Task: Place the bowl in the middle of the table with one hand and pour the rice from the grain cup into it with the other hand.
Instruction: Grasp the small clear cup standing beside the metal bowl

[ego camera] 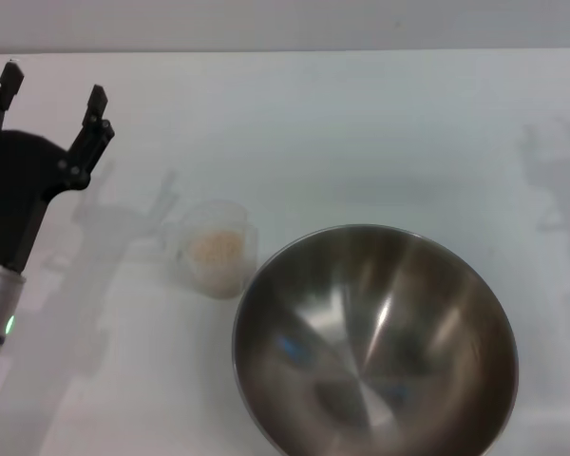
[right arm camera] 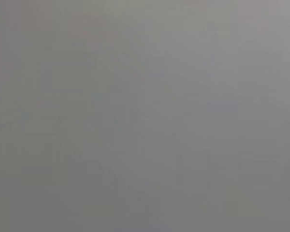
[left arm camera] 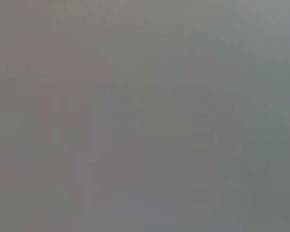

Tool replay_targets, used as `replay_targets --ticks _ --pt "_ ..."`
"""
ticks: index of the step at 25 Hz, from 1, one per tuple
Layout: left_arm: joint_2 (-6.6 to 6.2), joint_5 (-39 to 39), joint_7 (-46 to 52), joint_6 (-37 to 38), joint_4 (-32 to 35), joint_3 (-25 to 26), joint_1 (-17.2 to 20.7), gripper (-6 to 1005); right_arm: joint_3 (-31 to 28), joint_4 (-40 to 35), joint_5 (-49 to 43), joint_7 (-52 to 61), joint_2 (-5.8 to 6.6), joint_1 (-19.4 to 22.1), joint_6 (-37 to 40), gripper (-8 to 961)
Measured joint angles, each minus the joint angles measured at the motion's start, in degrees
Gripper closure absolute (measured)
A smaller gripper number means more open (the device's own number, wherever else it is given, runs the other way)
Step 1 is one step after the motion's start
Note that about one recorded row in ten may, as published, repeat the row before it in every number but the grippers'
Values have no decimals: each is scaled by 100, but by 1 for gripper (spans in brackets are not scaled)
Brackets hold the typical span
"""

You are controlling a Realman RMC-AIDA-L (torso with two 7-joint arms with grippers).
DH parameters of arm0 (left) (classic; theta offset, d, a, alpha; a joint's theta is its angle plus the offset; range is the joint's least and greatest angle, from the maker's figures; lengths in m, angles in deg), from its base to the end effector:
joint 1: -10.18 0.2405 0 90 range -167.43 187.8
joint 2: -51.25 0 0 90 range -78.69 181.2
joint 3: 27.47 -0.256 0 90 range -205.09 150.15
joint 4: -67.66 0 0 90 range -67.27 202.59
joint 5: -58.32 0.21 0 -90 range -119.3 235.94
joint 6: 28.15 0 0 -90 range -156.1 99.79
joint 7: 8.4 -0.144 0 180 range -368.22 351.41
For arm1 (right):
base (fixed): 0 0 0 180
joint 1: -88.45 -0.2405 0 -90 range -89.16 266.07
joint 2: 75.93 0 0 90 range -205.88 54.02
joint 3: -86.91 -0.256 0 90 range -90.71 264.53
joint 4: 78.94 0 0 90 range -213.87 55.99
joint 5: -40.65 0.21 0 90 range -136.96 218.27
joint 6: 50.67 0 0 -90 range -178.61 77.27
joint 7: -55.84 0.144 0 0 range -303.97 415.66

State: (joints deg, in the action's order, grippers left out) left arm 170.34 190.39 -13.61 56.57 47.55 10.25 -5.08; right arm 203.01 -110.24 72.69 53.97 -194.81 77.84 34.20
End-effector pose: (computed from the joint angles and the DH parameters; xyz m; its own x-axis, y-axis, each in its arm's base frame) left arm -0.2843 0.2707 -0.0283 0.7048 -0.3259 0.6302 0.5772 -0.2531 -0.7764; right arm 0.2739 0.2861 0.0306 0.6031 0.5040 -0.6183 -0.6802 -0.0799 -0.7286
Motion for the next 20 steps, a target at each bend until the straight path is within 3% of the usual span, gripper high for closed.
replay_targets --ticks 1,4,5,8,20 --pt "0 0 0 0 0 0 0 142 0 0 0 0 0 0 0 445" --pt "-1 31 198 136 16 -40 198 142 -268 1145 -14 1873 119 -212 192 446" --pt "-6 34 294 205 36 -101 269 142 -268 1145 -14 1873 119 -212 192 446" --pt "-21 36 474 351 107 -396 508 142 -283 2106 -14 2813 235 -513 267 446" --pt "-13 42 491 41 380 -1554 769 141 -292 2656 -13 2827 343 -750 201 445"
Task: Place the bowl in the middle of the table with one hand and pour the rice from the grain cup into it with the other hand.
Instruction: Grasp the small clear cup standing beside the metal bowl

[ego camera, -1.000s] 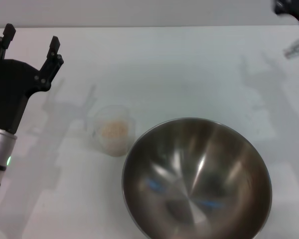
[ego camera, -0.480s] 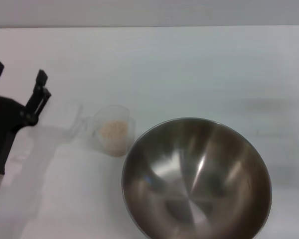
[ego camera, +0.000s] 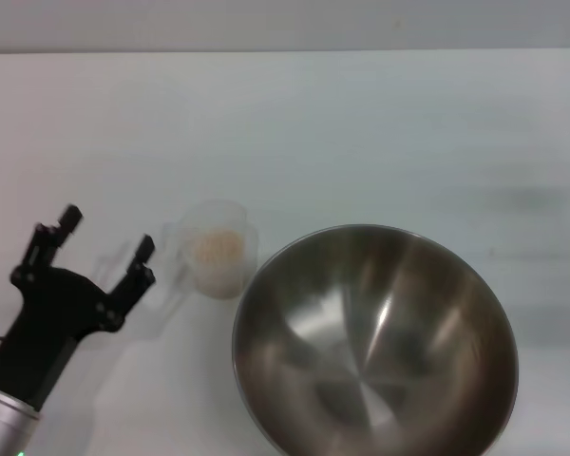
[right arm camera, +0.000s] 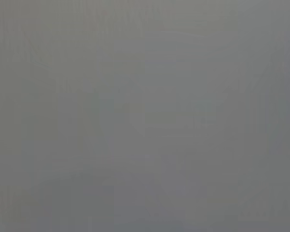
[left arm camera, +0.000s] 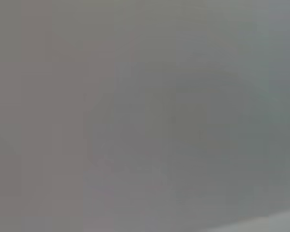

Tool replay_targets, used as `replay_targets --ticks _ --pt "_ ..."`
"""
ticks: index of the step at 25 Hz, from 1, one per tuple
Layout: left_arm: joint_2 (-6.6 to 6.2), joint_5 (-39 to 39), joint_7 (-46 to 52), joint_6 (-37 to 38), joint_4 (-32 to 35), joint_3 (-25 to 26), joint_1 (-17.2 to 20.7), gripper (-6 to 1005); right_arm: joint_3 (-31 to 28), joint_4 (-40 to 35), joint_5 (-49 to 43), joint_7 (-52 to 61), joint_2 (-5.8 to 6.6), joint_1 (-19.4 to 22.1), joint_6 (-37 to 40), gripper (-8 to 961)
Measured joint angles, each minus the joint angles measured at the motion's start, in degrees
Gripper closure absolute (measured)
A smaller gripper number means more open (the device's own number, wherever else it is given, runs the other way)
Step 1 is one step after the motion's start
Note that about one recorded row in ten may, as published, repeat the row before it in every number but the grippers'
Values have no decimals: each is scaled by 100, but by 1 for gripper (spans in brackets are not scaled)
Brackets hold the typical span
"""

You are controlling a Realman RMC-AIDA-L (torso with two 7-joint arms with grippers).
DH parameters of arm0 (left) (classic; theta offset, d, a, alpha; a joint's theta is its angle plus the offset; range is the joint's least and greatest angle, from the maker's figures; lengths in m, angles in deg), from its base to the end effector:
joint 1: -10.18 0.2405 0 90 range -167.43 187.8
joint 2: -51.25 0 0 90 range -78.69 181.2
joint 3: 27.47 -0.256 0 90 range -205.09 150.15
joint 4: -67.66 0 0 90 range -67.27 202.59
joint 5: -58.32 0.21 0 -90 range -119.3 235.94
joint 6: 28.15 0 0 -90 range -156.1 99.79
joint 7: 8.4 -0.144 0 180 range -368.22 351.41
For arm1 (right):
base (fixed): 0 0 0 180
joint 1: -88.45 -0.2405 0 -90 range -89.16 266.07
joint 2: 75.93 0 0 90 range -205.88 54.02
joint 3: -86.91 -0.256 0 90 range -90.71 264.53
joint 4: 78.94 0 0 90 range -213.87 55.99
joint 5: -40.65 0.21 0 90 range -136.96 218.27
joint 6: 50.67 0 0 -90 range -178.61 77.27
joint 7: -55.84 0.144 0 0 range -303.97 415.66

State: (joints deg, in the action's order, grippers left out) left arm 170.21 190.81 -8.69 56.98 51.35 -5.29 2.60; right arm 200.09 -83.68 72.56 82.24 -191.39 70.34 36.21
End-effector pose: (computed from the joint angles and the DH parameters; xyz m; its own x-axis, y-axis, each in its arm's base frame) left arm -0.3128 0.1997 -0.0645 0.7314 -0.1263 0.6701 0.5656 -0.4366 -0.6996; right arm 0.3542 0.2824 0.0549 0.5299 0.2644 -0.8058 -0.8075 -0.1330 -0.5746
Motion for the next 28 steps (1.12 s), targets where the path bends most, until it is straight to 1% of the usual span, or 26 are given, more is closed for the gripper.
replay_targets --ticks 2,3,4,5,7,10,12,17,20,25,28 --pt "5 1 -8 -234 -9 -80 -46 141 0 8 0 0 2 -2 2 445" --pt "5 1 -8 -234 -9 -80 -46 141 0 18 0 0 5 -2 17 445" --pt "10 -3 -15 -452 -37 -99 -111 141 0 18 0 0 5 -2 17 446" --pt "10 -3 -15 -452 -37 -99 -111 141 0 20 0 0 5 -1 23 446" --pt "14 -25 -16 -731 -68 -99 -209 141 0 23 0 0 10 12 47 446" --pt "14 -25 -16 -731 -68 -99 -209 141 0 37 0 0 13 44 111 446" --pt "14 -36 -16 -1015 -62 -51 -317 141 0 50 0 0 12 56 149 446" --pt "14 -45 -45 -1119 -17 -7 -394 141 21 104 0 0 -28 119 306 446" --pt "11 -48 -57 -1202 -6 103 -420 141 15 105 0 8 -42 152 362 445" --pt "9 -49 -58 -1236 -5 119 -437 140 5 105 0 36 -55 191 383 445" --pt "4 -48 -58 -1418 10 157 -550 140 3 95 0 46 -68 211 383 445"
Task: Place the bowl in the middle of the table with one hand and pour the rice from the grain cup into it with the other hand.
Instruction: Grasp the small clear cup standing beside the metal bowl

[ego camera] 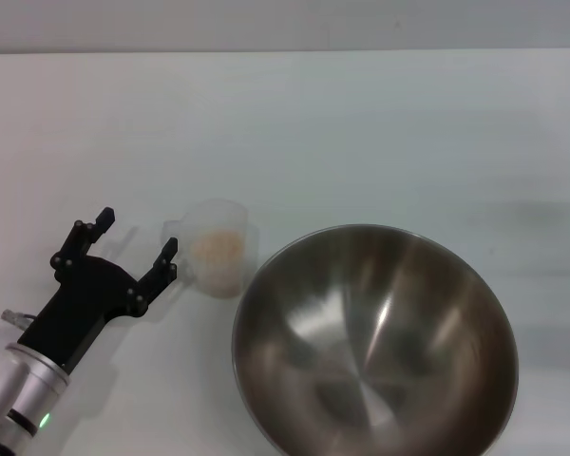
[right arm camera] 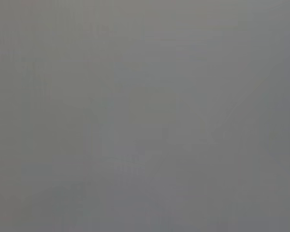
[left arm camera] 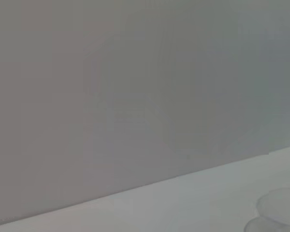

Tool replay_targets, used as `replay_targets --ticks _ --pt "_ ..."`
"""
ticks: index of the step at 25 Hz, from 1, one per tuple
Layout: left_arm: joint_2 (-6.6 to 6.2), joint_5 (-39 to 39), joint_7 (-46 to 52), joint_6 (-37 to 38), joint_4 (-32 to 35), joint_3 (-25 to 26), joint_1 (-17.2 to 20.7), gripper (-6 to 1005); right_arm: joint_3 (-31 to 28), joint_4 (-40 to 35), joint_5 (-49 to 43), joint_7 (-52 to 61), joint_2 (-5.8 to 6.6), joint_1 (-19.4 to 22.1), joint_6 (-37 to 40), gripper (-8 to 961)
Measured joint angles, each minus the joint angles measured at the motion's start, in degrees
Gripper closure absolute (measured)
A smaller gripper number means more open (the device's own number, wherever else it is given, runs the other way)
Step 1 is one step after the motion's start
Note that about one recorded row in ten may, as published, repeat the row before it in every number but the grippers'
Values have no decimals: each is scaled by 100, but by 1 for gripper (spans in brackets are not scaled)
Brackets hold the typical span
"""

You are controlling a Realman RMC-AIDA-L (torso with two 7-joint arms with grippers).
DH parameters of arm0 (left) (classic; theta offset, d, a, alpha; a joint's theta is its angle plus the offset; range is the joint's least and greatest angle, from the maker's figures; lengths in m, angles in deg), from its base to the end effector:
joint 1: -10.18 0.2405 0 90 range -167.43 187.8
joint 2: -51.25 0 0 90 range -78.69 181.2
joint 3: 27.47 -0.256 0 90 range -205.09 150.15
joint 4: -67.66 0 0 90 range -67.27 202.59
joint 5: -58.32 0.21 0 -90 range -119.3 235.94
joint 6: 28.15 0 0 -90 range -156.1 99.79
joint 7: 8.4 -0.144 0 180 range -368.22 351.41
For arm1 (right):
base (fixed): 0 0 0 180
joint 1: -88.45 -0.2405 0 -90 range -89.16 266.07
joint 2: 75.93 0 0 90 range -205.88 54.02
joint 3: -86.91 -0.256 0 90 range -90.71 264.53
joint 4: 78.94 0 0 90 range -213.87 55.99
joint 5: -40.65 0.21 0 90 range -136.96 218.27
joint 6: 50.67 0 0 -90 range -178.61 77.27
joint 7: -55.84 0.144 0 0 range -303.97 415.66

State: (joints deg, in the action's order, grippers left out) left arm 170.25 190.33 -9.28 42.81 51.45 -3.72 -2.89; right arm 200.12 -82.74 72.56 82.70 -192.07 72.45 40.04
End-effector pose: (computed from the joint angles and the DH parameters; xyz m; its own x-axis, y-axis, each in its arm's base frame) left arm -0.3216 0.2355 -0.0827 0.8091 0.0123 0.5875 0.5265 -0.4592 -0.7155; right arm 0.3575 0.2635 0.0545 0.5190 0.2873 -0.8050 -0.8122 -0.1279 -0.5692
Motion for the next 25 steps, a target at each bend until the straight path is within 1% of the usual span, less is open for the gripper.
replay_targets --ticks 9,11,17,25 --pt "1 1 0 -238 5 162 -145 140 32 -10 0 7 -18 6 0 445" --pt "7 1 7 -262 -11 241 -148 140 37 -13 0 7 -18 5 0 445" --pt "9 18 -49 -222 -67 241 -83 142 48 8 0 6 -16 -45 -12 445" --pt "9 22 50 -268 -134 213 -135 414 49 13 0 -18 18 -74 -20 445"
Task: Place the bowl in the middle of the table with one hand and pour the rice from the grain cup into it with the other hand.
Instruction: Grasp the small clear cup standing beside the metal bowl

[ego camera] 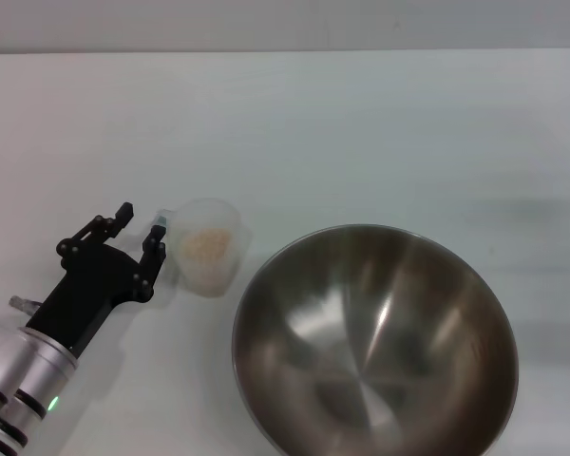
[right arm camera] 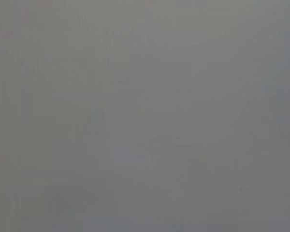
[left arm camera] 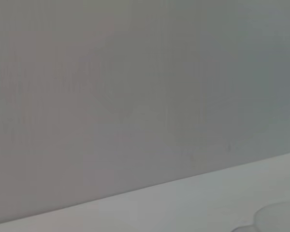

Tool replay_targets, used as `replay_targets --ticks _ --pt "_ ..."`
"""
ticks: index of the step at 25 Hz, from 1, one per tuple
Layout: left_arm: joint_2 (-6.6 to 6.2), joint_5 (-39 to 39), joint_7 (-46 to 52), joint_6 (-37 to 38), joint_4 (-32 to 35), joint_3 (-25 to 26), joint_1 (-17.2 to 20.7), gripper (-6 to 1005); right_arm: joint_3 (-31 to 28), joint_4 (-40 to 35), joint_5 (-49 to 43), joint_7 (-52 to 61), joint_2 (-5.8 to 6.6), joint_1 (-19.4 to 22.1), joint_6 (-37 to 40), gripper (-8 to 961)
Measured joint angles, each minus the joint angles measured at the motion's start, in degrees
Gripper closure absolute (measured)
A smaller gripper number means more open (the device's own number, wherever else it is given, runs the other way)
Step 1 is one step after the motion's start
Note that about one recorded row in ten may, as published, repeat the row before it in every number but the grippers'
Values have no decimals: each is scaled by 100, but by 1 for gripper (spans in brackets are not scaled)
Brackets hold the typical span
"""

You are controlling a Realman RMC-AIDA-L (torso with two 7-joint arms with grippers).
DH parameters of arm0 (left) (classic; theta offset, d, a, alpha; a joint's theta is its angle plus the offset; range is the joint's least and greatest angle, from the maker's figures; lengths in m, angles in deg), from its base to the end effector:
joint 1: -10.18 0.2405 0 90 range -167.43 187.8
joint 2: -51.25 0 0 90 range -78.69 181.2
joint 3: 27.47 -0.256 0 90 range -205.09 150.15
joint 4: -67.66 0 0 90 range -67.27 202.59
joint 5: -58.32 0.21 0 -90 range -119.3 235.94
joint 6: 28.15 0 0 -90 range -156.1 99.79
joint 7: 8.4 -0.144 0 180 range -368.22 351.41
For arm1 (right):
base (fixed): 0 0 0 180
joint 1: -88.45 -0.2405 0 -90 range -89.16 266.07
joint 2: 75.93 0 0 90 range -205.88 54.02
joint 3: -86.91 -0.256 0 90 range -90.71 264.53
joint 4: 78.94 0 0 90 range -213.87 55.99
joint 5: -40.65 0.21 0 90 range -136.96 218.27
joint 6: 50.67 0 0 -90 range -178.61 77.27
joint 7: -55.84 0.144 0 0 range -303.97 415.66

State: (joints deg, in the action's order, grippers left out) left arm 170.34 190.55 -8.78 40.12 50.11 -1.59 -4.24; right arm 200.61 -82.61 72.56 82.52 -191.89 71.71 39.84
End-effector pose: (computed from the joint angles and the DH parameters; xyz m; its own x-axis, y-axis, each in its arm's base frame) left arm -0.3165 0.2478 -0.0849 0.7990 0.0279 0.6007 0.5471 -0.4484 -0.7069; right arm 0.3549 0.2681 0.0544 0.5232 0.2868 -0.8025 -0.8054 -0.1415 -0.5756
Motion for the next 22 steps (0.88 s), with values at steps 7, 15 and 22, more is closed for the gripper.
replay_targets --ticks 7,15,22 --pt "0 3 118 -88 -41 -5 -53 661 -2 7 0 -5 16 -33 -29 445" --pt "0 -17 411 -189 -195 92 -89 946 -8 7 0 -10 21 -37 -32 445" --pt "6 -22 284 182 -251 546 -201 975 -48 15 9 -16 22 -33 4 446"
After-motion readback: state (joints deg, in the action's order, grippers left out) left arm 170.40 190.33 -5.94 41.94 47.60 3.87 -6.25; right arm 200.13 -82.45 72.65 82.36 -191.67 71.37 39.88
